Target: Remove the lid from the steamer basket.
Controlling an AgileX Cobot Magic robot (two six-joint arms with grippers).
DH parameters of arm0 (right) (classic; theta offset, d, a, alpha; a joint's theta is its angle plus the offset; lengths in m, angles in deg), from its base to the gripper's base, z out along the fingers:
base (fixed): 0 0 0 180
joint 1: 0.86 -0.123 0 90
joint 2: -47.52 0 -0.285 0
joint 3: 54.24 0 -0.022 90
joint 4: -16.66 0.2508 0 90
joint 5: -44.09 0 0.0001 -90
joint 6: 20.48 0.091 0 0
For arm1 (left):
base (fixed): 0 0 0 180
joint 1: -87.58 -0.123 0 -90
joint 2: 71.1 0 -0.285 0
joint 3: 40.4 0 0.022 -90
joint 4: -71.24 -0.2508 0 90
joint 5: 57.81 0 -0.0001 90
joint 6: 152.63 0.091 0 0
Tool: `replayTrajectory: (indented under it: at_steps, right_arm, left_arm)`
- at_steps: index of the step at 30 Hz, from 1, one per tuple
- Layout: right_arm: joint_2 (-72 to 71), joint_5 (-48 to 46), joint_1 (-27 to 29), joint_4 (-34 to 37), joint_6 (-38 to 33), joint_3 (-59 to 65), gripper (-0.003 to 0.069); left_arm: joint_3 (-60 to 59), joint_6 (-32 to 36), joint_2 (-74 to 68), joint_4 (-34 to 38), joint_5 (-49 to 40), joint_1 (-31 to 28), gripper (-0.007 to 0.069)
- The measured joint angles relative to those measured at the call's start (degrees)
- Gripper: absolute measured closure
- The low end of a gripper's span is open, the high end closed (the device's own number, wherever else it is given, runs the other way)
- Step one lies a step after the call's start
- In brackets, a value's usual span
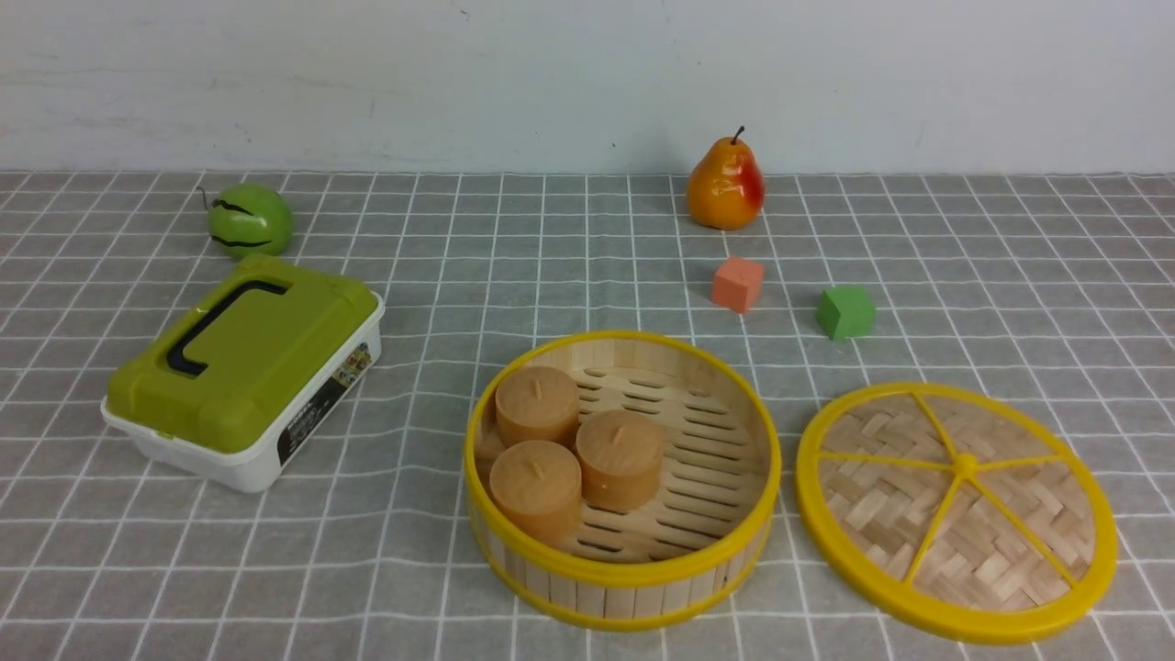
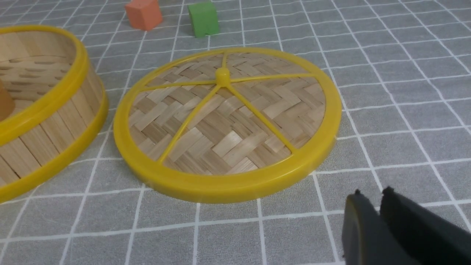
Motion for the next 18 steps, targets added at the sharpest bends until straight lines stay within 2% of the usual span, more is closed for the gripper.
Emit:
replayTrajectory:
  at_steps: [18]
  right_arm:
    - [0.0,0.0,0.0,0.0,0.0,0.0,0.0593]
  left_arm:
    - [0.0,0.0,0.0,0.0,0.0,0.0,0.0386]
